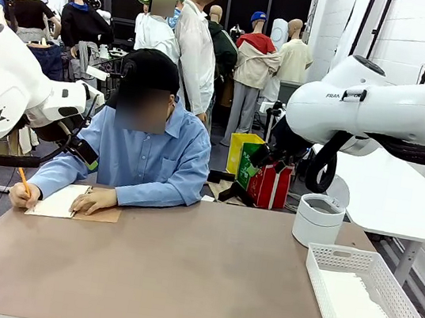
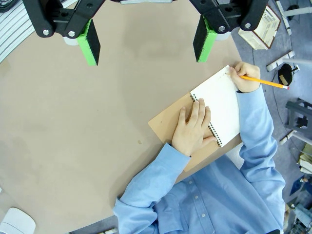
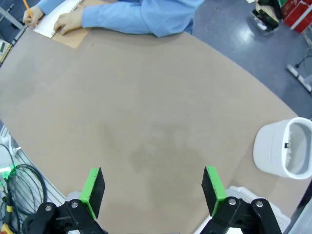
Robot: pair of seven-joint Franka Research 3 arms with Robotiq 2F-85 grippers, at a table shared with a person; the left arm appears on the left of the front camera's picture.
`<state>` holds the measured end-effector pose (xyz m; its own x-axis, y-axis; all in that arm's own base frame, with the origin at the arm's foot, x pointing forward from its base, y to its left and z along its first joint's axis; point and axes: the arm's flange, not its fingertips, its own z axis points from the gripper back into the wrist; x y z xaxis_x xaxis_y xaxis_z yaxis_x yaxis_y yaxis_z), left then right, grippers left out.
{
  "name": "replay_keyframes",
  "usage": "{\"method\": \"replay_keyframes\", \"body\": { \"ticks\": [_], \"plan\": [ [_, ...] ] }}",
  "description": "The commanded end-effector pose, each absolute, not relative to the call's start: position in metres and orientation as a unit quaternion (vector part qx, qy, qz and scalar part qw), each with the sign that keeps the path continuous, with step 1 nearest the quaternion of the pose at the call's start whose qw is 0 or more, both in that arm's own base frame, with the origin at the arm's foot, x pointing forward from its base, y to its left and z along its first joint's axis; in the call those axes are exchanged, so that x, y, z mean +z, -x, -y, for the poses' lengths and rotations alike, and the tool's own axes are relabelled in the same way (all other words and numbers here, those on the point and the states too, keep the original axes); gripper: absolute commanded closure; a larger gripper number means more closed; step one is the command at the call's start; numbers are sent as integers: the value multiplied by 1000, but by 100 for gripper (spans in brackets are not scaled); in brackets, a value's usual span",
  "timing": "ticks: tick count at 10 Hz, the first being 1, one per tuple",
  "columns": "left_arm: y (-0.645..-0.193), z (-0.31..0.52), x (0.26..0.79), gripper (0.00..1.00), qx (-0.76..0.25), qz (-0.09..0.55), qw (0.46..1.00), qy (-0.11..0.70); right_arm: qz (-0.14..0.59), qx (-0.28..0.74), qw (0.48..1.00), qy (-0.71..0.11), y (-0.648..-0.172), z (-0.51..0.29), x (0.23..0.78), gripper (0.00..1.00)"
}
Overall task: Sort the paper based on its condition.
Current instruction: If a person hands you a paper, place it in the Organizing basket , and if it's crumpled, put it in the Trash can.
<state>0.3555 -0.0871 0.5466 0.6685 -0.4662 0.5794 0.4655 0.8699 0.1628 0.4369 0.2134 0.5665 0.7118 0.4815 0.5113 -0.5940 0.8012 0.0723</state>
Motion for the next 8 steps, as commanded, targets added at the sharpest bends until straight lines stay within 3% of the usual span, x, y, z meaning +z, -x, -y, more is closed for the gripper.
{"method": "replay_keyframes", "body": {
  "ticks": [1, 8],
  "plan": [
    [-356, 86, 547, 0, -254, 318, 914, 0, 240, 291, 919, -117, -439, -213, 567, 0],
    [-356, 86, 547, 0, -254, 318, 914, 0, 240, 291, 919, -117, -439, -213, 567, 0]
  ]
}}
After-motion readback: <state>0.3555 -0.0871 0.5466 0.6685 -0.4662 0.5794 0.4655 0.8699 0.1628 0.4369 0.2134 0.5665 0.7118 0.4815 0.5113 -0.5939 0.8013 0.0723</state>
